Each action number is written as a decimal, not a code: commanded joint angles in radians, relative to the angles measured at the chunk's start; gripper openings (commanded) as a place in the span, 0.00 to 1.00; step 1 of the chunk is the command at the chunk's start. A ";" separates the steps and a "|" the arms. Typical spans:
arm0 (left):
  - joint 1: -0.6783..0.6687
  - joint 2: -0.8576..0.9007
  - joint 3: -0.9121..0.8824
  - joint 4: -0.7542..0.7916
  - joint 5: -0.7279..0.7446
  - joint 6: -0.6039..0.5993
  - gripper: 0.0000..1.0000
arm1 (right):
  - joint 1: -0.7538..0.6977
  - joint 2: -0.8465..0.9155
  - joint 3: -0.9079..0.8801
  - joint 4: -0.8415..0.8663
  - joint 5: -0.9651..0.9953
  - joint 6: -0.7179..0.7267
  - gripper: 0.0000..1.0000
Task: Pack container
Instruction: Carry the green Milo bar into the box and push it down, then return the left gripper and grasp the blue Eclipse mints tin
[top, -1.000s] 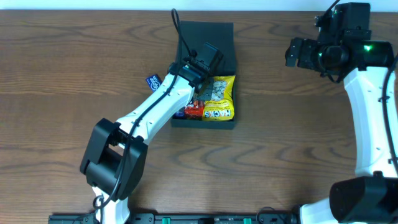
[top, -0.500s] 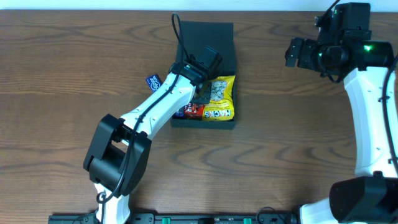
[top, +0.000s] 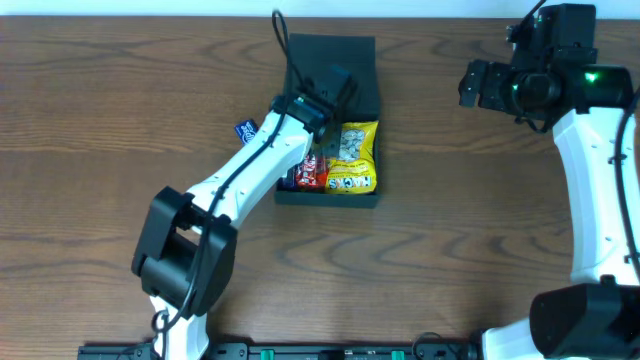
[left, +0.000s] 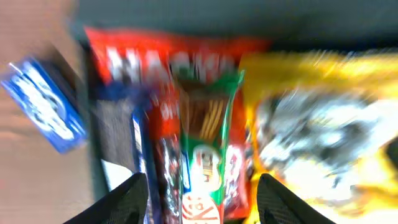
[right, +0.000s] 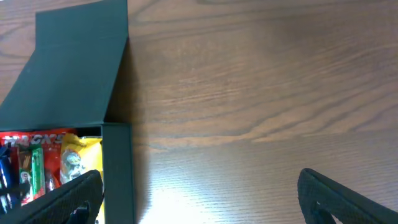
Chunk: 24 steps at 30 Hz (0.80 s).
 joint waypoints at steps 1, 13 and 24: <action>0.018 -0.100 0.073 0.018 -0.159 -0.005 0.59 | -0.008 0.003 0.002 0.002 -0.007 -0.011 0.99; 0.265 -0.002 -0.017 0.016 0.001 -0.143 0.65 | -0.008 0.003 0.002 0.016 -0.007 -0.011 0.99; 0.308 0.172 -0.035 0.005 0.034 -0.319 0.68 | -0.008 0.003 0.002 0.018 -0.008 -0.010 0.99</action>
